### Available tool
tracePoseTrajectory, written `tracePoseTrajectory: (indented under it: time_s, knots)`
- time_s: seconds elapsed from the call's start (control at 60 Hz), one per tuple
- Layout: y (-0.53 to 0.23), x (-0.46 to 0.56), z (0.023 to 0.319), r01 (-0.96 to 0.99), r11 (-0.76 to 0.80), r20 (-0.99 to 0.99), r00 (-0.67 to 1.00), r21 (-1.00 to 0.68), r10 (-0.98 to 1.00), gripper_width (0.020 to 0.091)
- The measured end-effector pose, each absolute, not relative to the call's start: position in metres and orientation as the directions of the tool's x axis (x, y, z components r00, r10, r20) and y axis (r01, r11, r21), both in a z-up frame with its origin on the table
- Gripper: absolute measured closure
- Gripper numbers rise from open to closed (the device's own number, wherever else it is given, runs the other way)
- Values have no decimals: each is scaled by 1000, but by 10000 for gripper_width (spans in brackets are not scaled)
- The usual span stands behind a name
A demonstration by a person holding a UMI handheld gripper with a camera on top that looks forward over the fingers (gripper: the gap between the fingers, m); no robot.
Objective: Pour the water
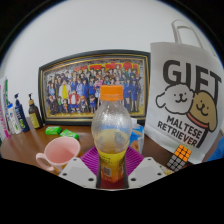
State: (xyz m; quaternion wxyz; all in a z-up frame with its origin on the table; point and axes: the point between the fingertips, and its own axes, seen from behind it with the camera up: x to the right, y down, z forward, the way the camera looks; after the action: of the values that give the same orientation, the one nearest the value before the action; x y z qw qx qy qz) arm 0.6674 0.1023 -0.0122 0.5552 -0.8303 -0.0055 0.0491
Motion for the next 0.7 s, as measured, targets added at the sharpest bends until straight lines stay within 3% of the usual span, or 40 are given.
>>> tracePoseTrajectory:
  time_s: [0.05, 0.2, 0.233, 0.3, 0.517, 0.7]
  knots:
    - [101, 668, -13, -51, -388, -79, 995, -920, 57, 776]
    - [92, 667, -19, -56, -432, -84, 995, -900, 46, 537]
    - [89, 668, -20, -51, -445, -76, 996, -894, 38, 387]
    - [81, 673, -17, -23, -456, -37, 999, -890, 22, 238]
    - [28, 675, 6, -5, -517, 6, 1000, -856, -19, 249]
    - [-53, 645, 47, -30, -565, -17, 999, -825, -29, 247]
